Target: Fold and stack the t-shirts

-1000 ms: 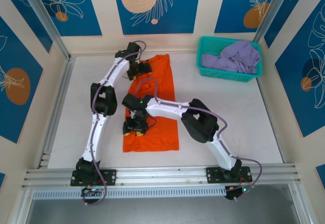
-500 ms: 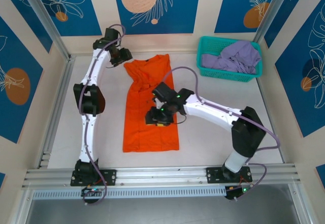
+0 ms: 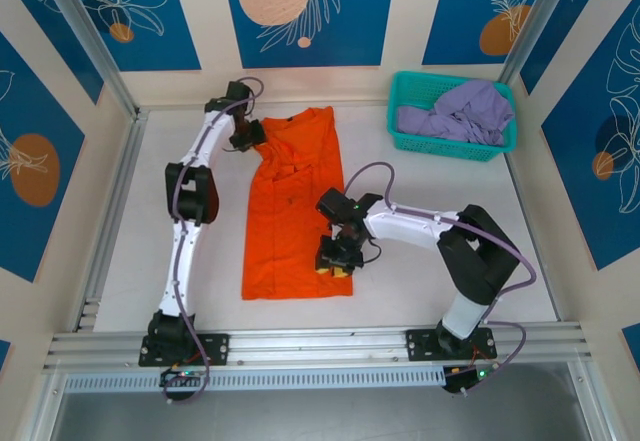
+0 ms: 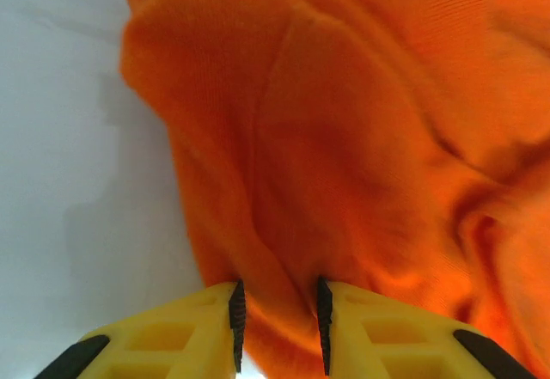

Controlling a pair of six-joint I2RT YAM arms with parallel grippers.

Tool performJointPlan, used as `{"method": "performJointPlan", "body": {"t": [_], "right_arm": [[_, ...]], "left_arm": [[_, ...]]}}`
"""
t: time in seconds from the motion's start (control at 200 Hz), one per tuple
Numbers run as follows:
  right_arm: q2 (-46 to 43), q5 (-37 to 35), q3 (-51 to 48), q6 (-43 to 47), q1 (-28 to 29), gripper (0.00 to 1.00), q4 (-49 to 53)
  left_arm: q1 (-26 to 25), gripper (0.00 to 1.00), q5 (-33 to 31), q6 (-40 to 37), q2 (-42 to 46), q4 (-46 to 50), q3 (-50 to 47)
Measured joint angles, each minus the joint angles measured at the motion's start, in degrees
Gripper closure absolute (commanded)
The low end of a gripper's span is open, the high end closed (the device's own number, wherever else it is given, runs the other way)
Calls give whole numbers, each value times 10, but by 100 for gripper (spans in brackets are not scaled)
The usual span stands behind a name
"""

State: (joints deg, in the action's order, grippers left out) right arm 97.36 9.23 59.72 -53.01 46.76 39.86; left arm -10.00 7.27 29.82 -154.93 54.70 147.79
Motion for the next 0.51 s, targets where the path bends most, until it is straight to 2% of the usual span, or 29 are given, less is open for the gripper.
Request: {"method": "performJointPlan", "body": {"t": [0.31, 0.415, 0.505], "right_arm": [[23, 28, -44, 1, 24, 63, 1], [22, 43, -52, 1, 25, 63, -2], [22, 47, -51, 2, 25, 58, -2]], "left_arm": [[1, 61, 16, 23, -48, -66, 70], [2, 53, 19, 36, -59, -95, 79], [3, 46, 23, 46, -61, -109, 82]]}}
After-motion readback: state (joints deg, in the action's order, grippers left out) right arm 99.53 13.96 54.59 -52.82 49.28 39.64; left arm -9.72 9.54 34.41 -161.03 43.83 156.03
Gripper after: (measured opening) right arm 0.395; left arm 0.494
